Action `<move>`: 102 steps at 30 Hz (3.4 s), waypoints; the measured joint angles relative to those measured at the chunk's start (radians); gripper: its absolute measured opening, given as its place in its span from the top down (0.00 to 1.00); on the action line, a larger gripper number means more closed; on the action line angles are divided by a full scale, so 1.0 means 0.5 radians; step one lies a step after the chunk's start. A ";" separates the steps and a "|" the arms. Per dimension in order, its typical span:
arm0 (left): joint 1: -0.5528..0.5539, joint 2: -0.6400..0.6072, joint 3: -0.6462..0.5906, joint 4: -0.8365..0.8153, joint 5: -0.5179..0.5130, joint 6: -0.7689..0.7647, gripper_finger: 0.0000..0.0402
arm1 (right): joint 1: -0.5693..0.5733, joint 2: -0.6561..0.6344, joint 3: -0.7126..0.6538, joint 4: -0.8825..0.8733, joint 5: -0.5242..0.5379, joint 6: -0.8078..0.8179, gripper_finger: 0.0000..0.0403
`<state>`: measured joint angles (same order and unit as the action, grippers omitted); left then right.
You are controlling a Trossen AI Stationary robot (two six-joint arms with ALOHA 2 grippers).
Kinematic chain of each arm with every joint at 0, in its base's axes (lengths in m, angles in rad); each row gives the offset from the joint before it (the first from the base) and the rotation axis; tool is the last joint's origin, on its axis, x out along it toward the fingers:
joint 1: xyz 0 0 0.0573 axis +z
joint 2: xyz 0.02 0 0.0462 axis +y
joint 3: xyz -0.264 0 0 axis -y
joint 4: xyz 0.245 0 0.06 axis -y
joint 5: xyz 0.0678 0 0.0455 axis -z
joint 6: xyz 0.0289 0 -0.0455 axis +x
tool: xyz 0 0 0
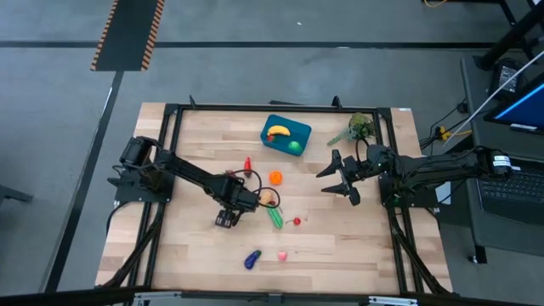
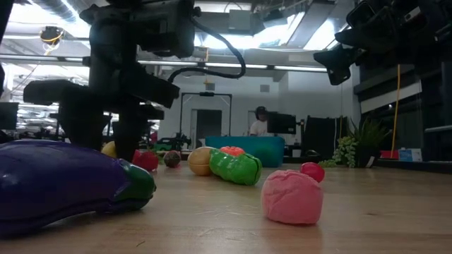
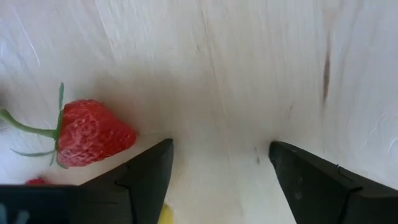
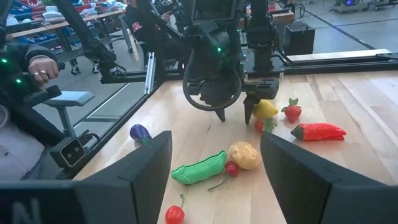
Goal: Pick and placing Produce into tupperware
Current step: Put the yellow lemon into the blue bin
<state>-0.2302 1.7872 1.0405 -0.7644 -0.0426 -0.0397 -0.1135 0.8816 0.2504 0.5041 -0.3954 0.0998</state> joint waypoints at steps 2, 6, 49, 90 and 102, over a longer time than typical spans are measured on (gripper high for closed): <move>-0.020 -0.022 -0.002 0.068 0.042 -0.046 0.34 | -0.001 0.000 0.000 -0.001 0.000 0.000 0.38; -0.121 -0.125 -0.002 0.169 0.039 -0.020 0.34 | -0.001 0.000 0.000 -0.002 0.000 0.001 0.38; -0.213 -0.537 0.000 -0.360 -0.566 -0.128 0.34 | 0.000 0.000 0.000 -0.001 0.001 0.045 0.38; 0.136 -0.460 -0.195 -0.222 -0.520 1.407 0.34 | -0.001 0.000 -0.001 -0.016 0.000 0.044 0.38; 0.259 -0.459 -0.196 -0.070 -0.310 1.616 0.34 | 0.000 0.000 -0.001 -0.028 0.000 0.039 0.38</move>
<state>-0.1008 1.5578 0.9424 -0.7992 -0.1977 0.7685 -0.1135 0.8814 0.2501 0.4901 -0.3954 0.1192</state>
